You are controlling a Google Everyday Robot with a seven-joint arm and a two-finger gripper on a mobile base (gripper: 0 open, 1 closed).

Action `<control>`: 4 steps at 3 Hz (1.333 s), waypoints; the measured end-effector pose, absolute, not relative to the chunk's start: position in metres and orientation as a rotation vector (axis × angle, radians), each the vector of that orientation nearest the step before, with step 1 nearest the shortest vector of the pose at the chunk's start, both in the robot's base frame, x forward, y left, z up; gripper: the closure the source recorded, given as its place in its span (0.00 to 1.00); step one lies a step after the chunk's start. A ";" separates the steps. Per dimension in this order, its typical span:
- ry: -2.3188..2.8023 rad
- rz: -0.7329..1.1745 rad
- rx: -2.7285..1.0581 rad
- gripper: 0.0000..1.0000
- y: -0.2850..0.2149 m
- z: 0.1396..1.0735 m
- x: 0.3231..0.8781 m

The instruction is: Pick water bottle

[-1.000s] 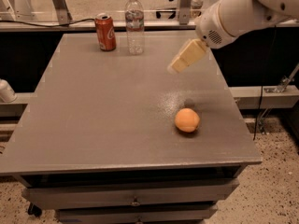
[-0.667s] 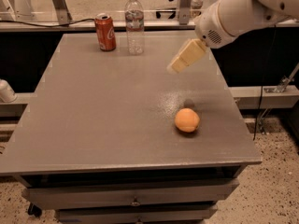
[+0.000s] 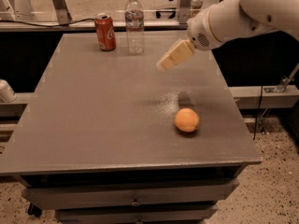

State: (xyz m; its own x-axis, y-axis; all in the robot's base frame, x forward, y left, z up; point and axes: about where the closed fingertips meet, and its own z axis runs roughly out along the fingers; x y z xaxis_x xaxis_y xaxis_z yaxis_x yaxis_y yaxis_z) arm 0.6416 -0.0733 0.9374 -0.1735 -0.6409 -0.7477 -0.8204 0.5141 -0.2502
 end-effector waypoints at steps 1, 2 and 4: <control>1.848 0.303 -1.110 0.00 -0.055 0.926 0.676; 1.803 0.338 -1.009 0.00 -0.046 0.915 0.715; 1.718 0.459 -0.905 0.00 -0.008 0.900 0.774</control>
Offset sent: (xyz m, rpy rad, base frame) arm 0.1269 0.0310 -0.0359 0.3016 -0.1274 -0.1316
